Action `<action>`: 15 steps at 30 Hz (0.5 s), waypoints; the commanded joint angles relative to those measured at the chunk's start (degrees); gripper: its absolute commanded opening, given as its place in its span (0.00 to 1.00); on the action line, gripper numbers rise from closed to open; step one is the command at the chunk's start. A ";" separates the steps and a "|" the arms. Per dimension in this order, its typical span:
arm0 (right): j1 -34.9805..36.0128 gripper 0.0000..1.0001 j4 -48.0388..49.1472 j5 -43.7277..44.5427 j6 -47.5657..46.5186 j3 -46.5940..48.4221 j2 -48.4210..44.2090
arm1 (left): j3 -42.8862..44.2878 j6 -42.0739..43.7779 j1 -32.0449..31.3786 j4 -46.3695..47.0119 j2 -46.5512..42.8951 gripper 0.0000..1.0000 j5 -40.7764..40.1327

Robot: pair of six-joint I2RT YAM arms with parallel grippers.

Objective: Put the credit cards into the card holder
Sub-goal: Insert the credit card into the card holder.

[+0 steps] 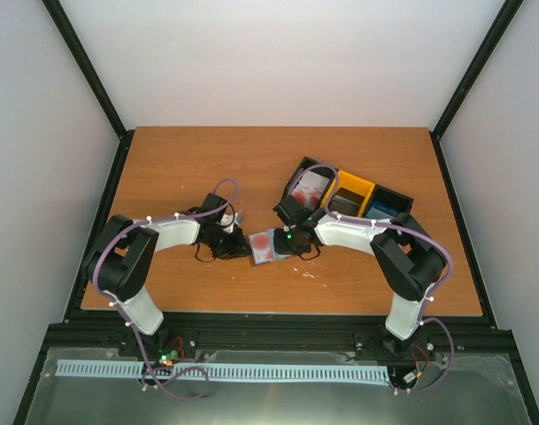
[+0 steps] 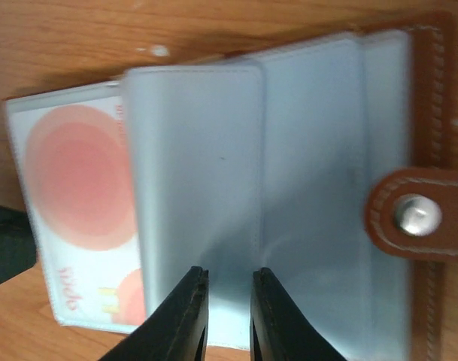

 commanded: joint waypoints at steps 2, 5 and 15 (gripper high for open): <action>0.53 0.21 7.37 -7.00 -0.96 -1.46 -0.87 | 0.54 0.18 -0.50 0.39 -0.06 0.17 -1.60; 0.21 0.26 10.72 -10.58 -0.62 -1.75 -0.77 | 0.54 0.18 -0.50 0.35 0.00 0.17 -1.64; -0.49 0.35 17.13 -17.54 -0.44 -2.28 0.18 | 0.58 -0.22 -0.47 -0.24 -1.39 0.16 -3.58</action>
